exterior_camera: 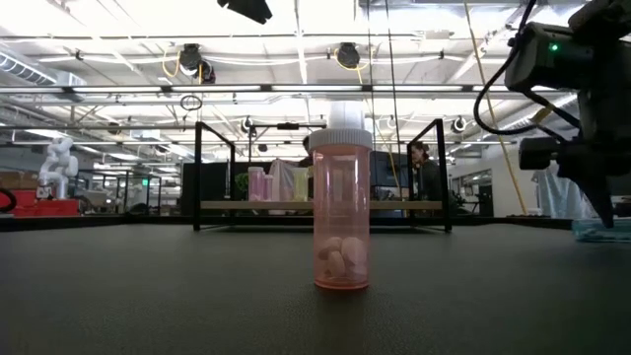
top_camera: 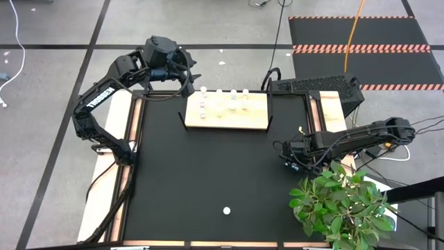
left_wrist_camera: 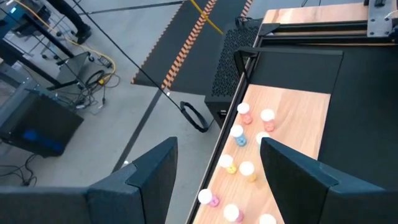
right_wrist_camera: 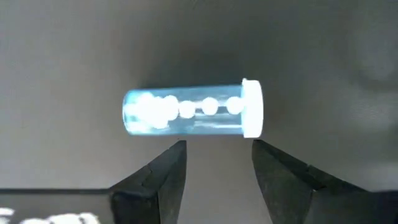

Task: Pick and place medicine bottles onto shelf by color
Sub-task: Put the blue pill bottle on the shelf aligned with the other blue pill bottles

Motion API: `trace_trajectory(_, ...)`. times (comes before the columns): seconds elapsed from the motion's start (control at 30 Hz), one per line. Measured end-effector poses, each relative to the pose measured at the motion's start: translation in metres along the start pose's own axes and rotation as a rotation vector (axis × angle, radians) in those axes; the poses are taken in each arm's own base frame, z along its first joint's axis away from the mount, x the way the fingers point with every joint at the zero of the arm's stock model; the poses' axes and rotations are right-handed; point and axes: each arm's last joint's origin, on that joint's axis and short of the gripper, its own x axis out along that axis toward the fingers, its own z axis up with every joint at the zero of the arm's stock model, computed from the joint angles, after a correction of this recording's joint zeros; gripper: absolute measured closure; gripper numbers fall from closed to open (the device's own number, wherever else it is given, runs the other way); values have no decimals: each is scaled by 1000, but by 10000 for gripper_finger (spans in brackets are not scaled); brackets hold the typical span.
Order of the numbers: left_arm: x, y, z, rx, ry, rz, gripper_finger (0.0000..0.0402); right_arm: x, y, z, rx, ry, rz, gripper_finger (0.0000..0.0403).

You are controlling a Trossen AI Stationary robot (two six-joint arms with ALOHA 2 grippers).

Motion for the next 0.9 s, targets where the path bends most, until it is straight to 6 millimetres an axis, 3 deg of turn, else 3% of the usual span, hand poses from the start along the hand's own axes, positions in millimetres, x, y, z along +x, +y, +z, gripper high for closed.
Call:
trace_trajectory(0.13, 0, 0, -1, 33, 11, -4, 170, 0, 3, -1, 0, -11, 39, 225)
trace_trajectory(0.4, 0, 0, -1, 128, 9, -3, 169, -3, 5, -2, -238, -11, 97, 225)
trace_trajectory(0.67, 0, 4, -1, 174, 2, 11, 170, -11, 11, -10, -618, 72, 239, 225)
trace_trajectory(0.9, 0, 5, 0, 167, -14, 19, 170, -14, 11, -11, -944, 41, 285, 225)
